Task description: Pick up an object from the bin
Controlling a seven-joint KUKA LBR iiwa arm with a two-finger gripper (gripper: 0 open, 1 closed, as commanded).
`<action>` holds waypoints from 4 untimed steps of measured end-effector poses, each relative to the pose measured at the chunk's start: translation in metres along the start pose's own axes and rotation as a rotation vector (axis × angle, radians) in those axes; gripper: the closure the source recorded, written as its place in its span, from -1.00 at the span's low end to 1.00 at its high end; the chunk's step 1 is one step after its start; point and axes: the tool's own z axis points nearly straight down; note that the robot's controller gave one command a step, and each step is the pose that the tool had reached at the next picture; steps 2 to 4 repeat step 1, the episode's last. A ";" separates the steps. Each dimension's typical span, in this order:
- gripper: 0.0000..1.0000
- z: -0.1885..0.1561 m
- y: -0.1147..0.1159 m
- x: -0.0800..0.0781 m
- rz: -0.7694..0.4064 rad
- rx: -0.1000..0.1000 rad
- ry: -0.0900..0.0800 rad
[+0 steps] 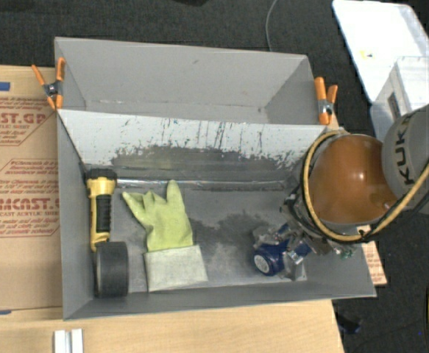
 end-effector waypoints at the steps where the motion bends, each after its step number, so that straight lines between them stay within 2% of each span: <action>1: 1.00 -0.099 0.000 -0.001 0.000 0.000 -0.001; 4: 1.00 -0.099 0.000 -0.001 0.000 0.000 -0.001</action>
Offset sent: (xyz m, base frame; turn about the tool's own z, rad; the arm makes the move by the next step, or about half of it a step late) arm -0.0022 0.0007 0.0738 -0.0001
